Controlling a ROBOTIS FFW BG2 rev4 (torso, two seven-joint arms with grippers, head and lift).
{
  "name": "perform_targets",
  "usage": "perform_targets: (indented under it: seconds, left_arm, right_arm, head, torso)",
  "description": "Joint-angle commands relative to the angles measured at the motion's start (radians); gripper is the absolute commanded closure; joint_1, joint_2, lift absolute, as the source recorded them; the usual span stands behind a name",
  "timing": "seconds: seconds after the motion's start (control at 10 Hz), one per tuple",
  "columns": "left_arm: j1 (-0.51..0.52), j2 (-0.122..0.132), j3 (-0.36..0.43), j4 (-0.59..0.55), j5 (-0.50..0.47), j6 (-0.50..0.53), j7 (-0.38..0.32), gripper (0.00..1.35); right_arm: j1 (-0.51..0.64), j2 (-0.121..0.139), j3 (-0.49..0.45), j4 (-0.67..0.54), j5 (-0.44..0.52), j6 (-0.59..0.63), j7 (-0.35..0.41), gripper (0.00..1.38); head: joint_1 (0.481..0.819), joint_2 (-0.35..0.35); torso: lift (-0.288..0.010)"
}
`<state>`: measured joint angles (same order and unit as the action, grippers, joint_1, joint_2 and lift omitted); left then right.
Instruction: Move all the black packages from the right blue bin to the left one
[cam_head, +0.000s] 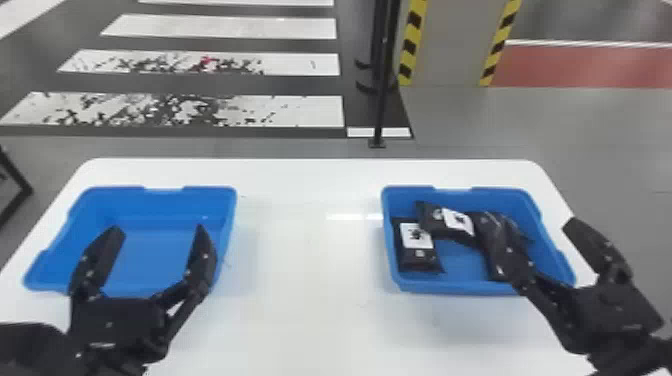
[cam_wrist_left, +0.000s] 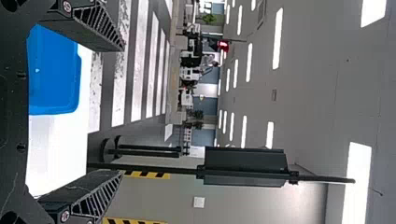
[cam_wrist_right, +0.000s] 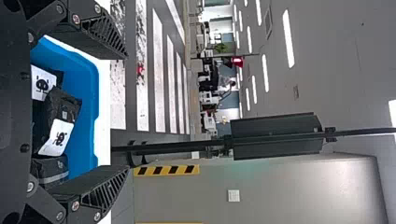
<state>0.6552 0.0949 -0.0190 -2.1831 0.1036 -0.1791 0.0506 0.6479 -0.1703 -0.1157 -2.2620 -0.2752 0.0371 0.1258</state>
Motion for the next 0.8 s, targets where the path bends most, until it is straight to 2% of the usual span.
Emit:
perform_targets:
  seconds: [0.0, 0.5, 0.7]
  left_arm:
    - [0.000, 0.000, 0.001, 0.000, 0.000, 0.000, 0.000, 0.09]
    - [0.005, 0.000, 0.005, 0.000, 0.000, -0.005, 0.000, 0.09]
    - [0.005, 0.000, 0.003, 0.000, 0.000, -0.003, 0.000, 0.09]
  right_arm:
    - [0.000, 0.000, 0.000, -0.002, 0.000, 0.012, 0.000, 0.20]
    - [0.005, 0.003, -0.006, -0.007, 0.002, 0.014, -0.002, 0.20]
    - [-0.005, 0.006, -0.010, -0.019, 0.002, 0.076, -0.026, 0.20]
  head:
    - [0.695, -0.028]
    - [0.695, -0.027]
    - [0.695, -0.029]
  torso:
    - [-0.140]
    - [-0.140]
    - [-0.140]
